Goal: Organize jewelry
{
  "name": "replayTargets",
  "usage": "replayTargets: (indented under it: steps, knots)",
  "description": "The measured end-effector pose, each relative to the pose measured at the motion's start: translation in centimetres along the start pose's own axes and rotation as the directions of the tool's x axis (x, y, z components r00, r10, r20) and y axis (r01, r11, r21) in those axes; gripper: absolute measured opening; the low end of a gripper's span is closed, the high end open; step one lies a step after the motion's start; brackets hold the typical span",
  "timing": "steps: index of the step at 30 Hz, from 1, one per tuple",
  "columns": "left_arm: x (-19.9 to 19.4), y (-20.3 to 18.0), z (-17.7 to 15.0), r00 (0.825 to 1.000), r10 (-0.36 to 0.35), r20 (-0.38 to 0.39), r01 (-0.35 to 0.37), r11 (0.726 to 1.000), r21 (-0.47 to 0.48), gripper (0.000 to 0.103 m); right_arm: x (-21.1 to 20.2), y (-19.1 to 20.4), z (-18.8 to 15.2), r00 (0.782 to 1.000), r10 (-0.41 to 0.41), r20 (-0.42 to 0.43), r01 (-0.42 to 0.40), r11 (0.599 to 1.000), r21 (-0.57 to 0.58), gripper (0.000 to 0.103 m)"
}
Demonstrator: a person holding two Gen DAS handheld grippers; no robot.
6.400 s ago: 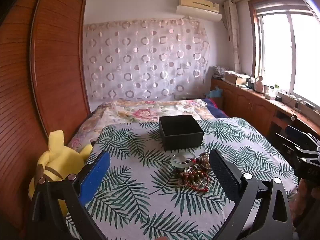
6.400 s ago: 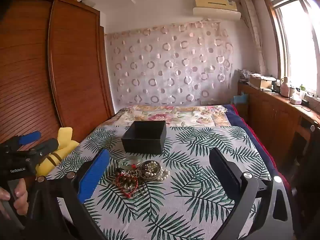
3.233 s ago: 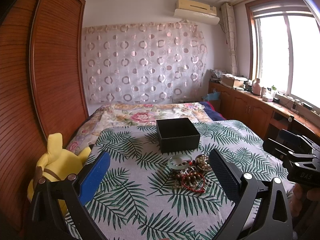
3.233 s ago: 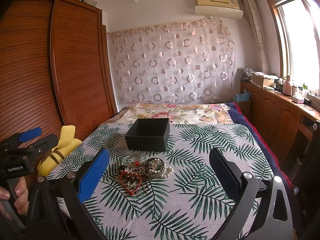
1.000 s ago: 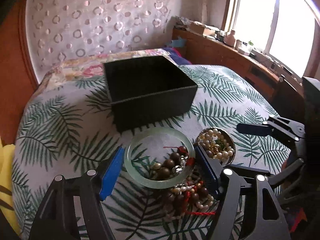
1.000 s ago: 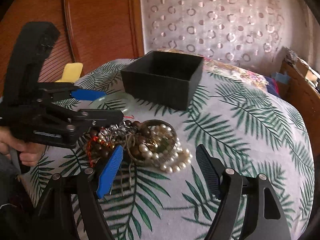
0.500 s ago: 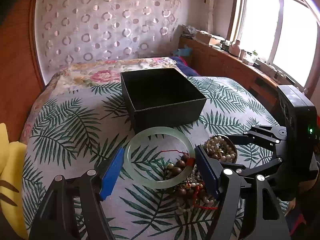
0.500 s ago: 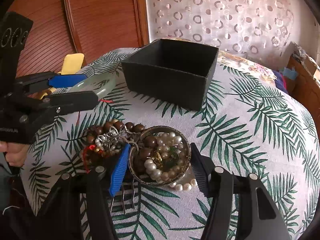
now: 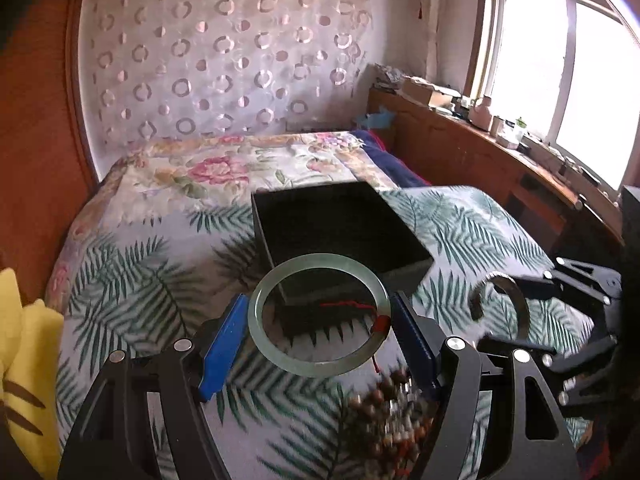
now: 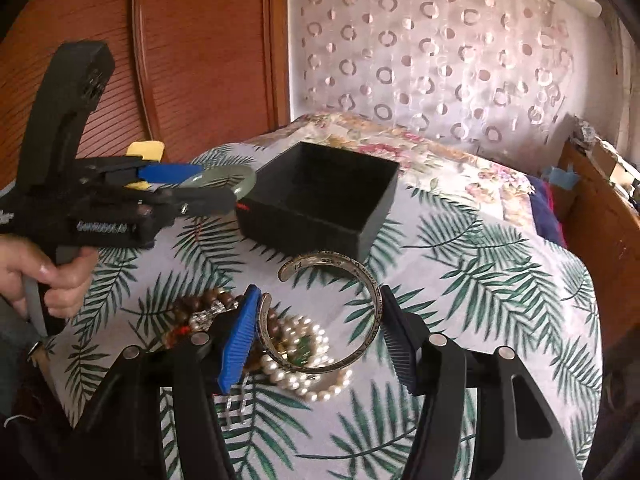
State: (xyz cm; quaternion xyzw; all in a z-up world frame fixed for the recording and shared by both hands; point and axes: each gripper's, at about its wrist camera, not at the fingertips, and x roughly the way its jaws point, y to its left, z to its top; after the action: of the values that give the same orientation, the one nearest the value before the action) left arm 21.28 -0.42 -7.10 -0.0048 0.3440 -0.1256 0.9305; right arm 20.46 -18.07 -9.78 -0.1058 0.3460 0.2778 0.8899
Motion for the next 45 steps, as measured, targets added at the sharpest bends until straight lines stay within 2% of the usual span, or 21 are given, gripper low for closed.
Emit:
replayTargets:
  steps: [8,18,19,21,22,30,34,37,45]
  knots:
    - [3.6,-0.3,3.2,1.0,0.015,-0.022,-0.015,1.0,0.008,0.069,0.2,-2.1,1.3,1.0,-0.015,0.021,0.014,0.999,0.036,0.062]
    - [6.6,-0.5,4.1,0.997,0.028,-0.067,-0.029,1.0,-0.007,0.07,0.2,-2.5,2.0,1.0,-0.006,0.029,0.005,0.999,0.036,0.062]
    - [6.5,-0.5,4.2,0.998,0.026,-0.062,-0.026,1.0,-0.01,0.07,0.3,-2.5,2.1,1.0,-0.005,0.03,0.004,0.999,0.035,0.062]
    - [5.9,-0.4,4.2,0.998,0.028,-0.047,-0.028,1.0,-0.013,0.079,0.4,-2.4,2.3,1.0,-0.005,0.031,0.004,0.999,0.032,0.062]
    - [5.6,-0.3,4.1,0.999,0.032,-0.037,-0.032,0.999,-0.01,0.08,0.5,-2.3,2.4,1.0,-0.003,0.031,0.002,1.0,0.031,0.062]
    - [2.4,0.7,4.0,0.999,0.049,0.017,-0.049,0.999,-0.012,0.084,1.9,-1.6,3.7,0.999,0.004,0.041,-0.004,1.0,0.017,0.062]
    - [1.1,1.5,3.1,0.996,0.082,0.032,-0.082,0.997,-0.008,0.085,3.4,-1.2,4.9,0.999,0.007,0.043,-0.007,1.0,0.002,0.062]
    - [0.2,2.4,2.4,0.994,0.103,0.044,-0.103,0.995,-0.013,0.091,4.8,-1.0,5.8,0.999,0.008,0.037,-0.008,1.0,-0.005,0.062]
    - [-1.4,4.8,-0.2,0.993,0.111,0.048,-0.109,0.993,-0.055,0.092,7.7,-0.1,7.8,1.0,0.017,-0.004,-0.017,1.0,-0.012,0.062]
